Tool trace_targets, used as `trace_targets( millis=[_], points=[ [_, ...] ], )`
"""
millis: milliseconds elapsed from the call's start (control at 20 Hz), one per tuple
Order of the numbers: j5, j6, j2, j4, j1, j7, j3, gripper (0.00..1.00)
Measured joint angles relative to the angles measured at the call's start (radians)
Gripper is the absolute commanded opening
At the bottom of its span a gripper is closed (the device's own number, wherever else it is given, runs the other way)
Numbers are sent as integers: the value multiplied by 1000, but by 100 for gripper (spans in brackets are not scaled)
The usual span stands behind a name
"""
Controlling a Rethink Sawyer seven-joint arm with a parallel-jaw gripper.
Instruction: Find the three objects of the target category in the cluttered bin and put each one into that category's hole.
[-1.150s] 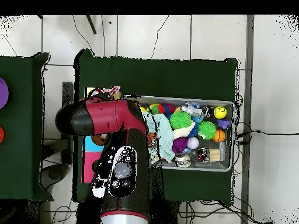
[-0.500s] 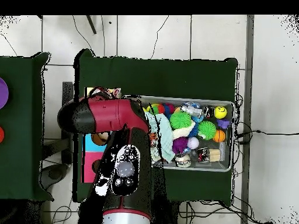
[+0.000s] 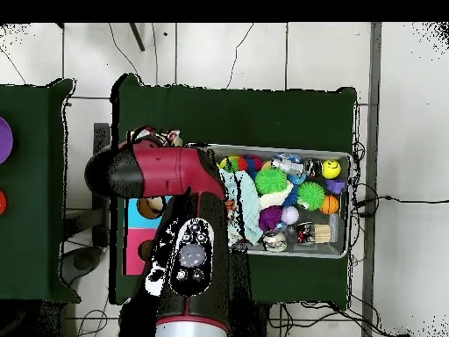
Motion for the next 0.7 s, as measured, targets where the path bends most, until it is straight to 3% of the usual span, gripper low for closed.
trace_targets(
  millis=[700],
  points=[
    [17, 0, -3, 0, -26, 0, 0, 100]
  ],
)
